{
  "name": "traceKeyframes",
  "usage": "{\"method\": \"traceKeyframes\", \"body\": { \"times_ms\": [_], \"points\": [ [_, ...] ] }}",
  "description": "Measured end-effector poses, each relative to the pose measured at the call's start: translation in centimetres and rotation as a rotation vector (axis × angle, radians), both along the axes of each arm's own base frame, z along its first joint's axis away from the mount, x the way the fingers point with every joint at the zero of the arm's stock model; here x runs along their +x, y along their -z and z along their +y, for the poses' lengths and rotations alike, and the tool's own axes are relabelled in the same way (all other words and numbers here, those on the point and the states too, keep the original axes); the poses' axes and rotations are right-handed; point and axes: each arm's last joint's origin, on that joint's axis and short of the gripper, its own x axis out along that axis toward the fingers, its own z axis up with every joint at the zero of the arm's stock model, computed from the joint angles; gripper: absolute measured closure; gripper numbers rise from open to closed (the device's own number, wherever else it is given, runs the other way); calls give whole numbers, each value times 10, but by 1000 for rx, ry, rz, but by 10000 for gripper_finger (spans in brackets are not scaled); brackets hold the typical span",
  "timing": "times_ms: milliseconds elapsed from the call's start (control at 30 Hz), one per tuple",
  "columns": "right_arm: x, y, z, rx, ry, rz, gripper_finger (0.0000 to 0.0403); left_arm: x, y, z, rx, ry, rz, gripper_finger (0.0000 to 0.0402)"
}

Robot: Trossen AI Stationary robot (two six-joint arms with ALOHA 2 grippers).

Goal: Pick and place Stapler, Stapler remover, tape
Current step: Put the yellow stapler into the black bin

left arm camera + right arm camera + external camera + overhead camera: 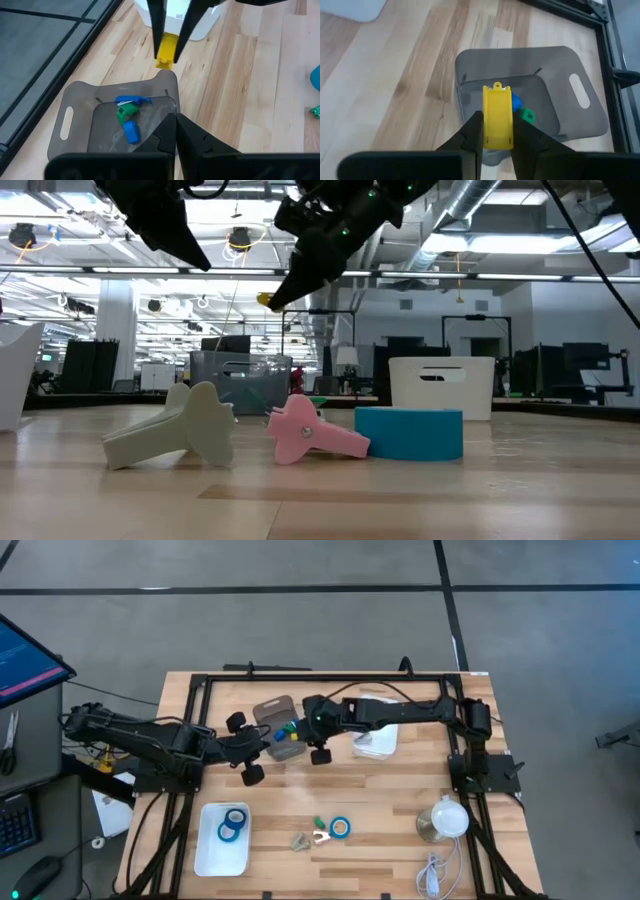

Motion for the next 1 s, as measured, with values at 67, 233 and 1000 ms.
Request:
{"method": "traceKeyframes", "body": {
  "times_ms": [67, 233, 1000],
  "points": [
    [3, 4, -1, 0, 2, -3, 345, 0, 0, 0, 0, 0, 0, 400],
    [14, 22, -3, 3, 2, -12, 346, 0, 0, 0, -1, 0, -1, 400],
    [22, 66, -25, 32, 68, 66, 346, 0, 0, 0, -21, -10, -7, 400]
  ]
}}
